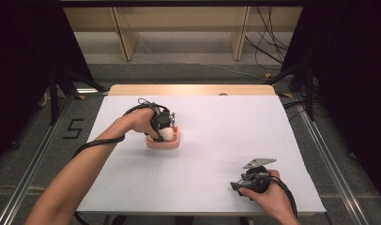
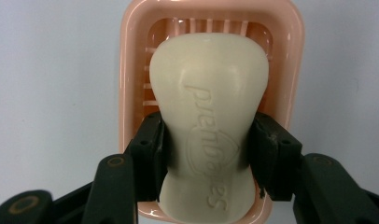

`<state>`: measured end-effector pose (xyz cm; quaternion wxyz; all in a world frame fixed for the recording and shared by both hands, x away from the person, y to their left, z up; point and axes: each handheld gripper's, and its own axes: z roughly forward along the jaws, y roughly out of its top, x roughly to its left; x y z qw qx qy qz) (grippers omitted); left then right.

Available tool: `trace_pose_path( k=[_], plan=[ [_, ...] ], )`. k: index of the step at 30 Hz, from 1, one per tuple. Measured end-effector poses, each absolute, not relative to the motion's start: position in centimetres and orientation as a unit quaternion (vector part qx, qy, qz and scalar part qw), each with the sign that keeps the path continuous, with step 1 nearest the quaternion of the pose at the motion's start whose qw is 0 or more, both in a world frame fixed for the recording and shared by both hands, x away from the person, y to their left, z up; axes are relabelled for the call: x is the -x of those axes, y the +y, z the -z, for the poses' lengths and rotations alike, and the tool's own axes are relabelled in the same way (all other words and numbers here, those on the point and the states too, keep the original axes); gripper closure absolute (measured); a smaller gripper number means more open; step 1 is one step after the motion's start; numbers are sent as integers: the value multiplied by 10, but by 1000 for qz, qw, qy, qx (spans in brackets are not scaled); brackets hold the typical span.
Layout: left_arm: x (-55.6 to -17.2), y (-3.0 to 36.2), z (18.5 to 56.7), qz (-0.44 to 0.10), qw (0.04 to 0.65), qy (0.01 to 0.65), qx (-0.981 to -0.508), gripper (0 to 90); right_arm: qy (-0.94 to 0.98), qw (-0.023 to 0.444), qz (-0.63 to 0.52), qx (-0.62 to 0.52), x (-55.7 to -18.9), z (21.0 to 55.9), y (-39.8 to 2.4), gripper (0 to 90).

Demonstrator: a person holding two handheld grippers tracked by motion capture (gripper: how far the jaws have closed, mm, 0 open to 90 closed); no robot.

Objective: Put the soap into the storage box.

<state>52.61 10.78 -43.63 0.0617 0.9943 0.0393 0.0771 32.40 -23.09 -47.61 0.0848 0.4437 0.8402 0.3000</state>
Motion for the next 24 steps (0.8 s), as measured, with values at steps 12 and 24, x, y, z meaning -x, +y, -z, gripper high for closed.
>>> trace_pose_path(
  k=[12,24],
  plan=[
    [-527,116,424,-85,93,81,-989,389,841,84,-300,-443,-324,476,-231,430],
    [-483,164,403,-101,204,139,-964,284,847,87,-290,-437,-325,475,-233,424]
  ],
)
